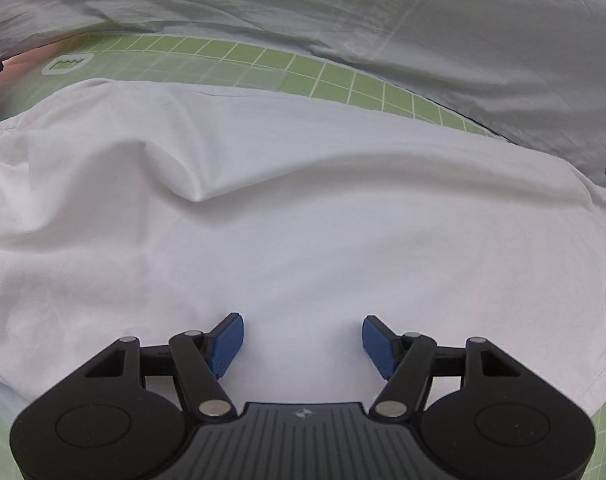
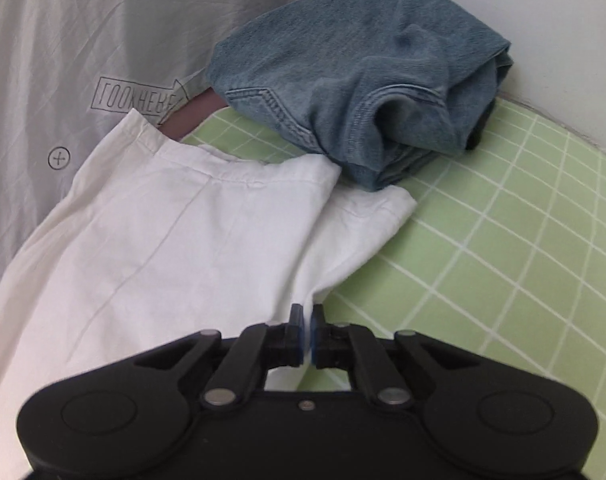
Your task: Fold clothes
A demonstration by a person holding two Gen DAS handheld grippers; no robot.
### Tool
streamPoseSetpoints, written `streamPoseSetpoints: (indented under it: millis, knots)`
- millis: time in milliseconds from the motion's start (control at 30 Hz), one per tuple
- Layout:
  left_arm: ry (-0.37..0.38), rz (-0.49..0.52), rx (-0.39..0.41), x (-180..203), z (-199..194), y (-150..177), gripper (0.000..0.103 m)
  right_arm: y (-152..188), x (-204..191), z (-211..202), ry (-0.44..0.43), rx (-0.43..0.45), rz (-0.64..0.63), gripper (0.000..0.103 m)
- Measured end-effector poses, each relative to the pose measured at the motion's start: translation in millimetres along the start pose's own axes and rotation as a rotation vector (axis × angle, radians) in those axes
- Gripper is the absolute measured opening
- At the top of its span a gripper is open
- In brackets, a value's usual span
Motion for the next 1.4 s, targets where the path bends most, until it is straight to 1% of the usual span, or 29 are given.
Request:
streamPoseSetpoints:
  millis: [33,100,167,200,333,400,533,667,800,867,900,933,967,1033,1067,1100,1133,1167,1200,1233,1300,1333,1400]
  knots:
    - [-0.008,0.020,-0.006,0,-2,5,0.067,6,12,-4,0.005,-0.001,0.001,0.001]
    - [-0.023,0.060,-0.018,0,-5,15,0.067,17,33,-14,-0.017,-0.014,0.045,0.001]
    - [-0.033,0.091,-0.030,1,-8,23,0.067,30,50,-26,-0.001,-0.021,0.036,0.001]
    - [-0.033,0.092,-0.039,0,-10,27,0.067,37,59,-31,0.004,-0.023,0.034,0.001]
    - [-0.036,0.099,-0.073,-3,-17,42,0.067,71,100,-56,0.014,-0.044,0.109,0.001]
    - [-0.031,0.094,-0.082,-6,-21,51,0.067,89,119,-72,0.033,-0.051,0.122,0.001]
    - [-0.035,0.088,-0.088,-7,-30,66,0.068,118,140,-90,0.047,-0.060,0.081,0.002]
    - [-0.065,0.081,-0.106,0,-32,73,0.071,116,138,-91,0.028,-0.058,0.013,0.003]
    - [-0.103,0.117,-0.125,11,-29,79,0.077,110,138,-89,-0.004,-0.066,-0.026,0.005]
    - [-0.126,0.121,-0.121,15,-26,81,0.079,100,139,-87,0.020,-0.051,-0.035,0.008]
    - [-0.137,0.118,-0.117,16,-25,82,0.079,95,139,-86,0.032,-0.043,-0.040,0.017]
    - [-0.146,0.107,-0.116,16,-24,83,0.080,89,140,-84,0.044,-0.035,-0.045,0.028]
    - [-0.152,0.095,-0.116,17,-23,83,0.082,84,140,-83,0.057,-0.027,-0.049,0.033]
    - [-0.164,0.086,-0.117,19,-19,84,0.084,74,141,-81,0.081,-0.011,-0.059,0.047]
    - [-0.170,0.087,-0.119,20,-18,83,0.087,68,142,-80,0.093,-0.003,-0.063,0.050]
    - [-0.176,0.086,-0.123,20,-17,83,0.089,63,142,-79,0.105,0.005,-0.068,0.059]
    - [-0.183,0.085,-0.126,20,-16,83,0.094,58,142,-78,0.117,0.013,-0.073,0.072]
    - [-0.193,0.076,-0.131,17,-17,84,0.098,53,143,-76,0.130,0.021,-0.078,0.077]
    - [-0.196,0.058,-0.137,15,-15,83,0.100,47,143,-75,0.142,0.029,-0.082,0.081]
    - [-0.195,0.049,-0.140,14,-14,83,0.101,42,144,-74,0.154,0.037,-0.087,0.082]
    - [-0.192,0.033,-0.145,12,-13,83,0.103,38,128,-68,0.124,0.022,-0.113,0.086]
    - [-0.195,0.033,-0.145,12,-13,82,0.103,38,119,-64,0.103,0.010,-0.126,0.086]
    - [-0.196,0.031,-0.146,12,-12,81,0.103,45,104,-56,0.092,-0.012,-0.158,0.086]
Point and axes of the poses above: each gripper's, at about its wrist camera, not at the fingertips, and z roughly the way its jaws point, x to its right, y to its underside, the point moved 7 cm from there along z, roughly the way its jaws point, and after that the axes turned 6 degrees about -x, right-handed, at the moved point
